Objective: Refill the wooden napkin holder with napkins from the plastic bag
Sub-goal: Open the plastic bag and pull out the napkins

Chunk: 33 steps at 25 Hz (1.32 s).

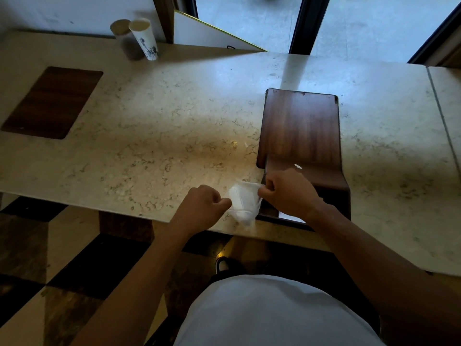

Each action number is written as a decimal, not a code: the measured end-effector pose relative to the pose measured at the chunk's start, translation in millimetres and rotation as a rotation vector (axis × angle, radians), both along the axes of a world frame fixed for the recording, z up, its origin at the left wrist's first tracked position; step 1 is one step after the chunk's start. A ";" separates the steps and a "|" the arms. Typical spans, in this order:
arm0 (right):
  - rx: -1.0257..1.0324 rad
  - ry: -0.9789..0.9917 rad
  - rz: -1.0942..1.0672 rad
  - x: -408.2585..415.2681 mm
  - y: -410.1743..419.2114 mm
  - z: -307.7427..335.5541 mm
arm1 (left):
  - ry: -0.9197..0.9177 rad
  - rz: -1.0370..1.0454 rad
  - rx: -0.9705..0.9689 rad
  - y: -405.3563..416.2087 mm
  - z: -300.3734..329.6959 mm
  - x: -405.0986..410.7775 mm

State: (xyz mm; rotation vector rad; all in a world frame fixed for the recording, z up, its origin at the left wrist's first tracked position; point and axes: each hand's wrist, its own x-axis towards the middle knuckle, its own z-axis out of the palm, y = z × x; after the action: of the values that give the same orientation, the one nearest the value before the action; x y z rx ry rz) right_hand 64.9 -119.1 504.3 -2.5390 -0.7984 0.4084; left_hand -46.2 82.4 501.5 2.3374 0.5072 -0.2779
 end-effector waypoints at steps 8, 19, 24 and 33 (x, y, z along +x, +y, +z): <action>0.342 0.007 0.075 -15.3 18.9 23.4 | -0.023 0.056 -0.295 -25.3 1.2 -0.5; -0.209 0.157 0.034 -21.1 31.9 5.6 | -0.056 0.081 -0.459 -33.3 -16.9 -4.9; -0.161 0.295 -0.059 -15.5 21.6 -5.4 | 0.027 0.434 -0.496 -20.4 -41.5 -5.7; 0.378 0.632 -0.105 -12.2 -11.2 13.3 | 0.117 0.647 -0.979 0.3 -53.1 1.3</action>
State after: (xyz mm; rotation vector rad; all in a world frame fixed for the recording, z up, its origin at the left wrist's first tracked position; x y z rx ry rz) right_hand 52.7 -130.3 517.5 -1.9190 -0.4419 0.8721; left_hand -45.0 82.7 448.3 1.1447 0.8995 -0.2657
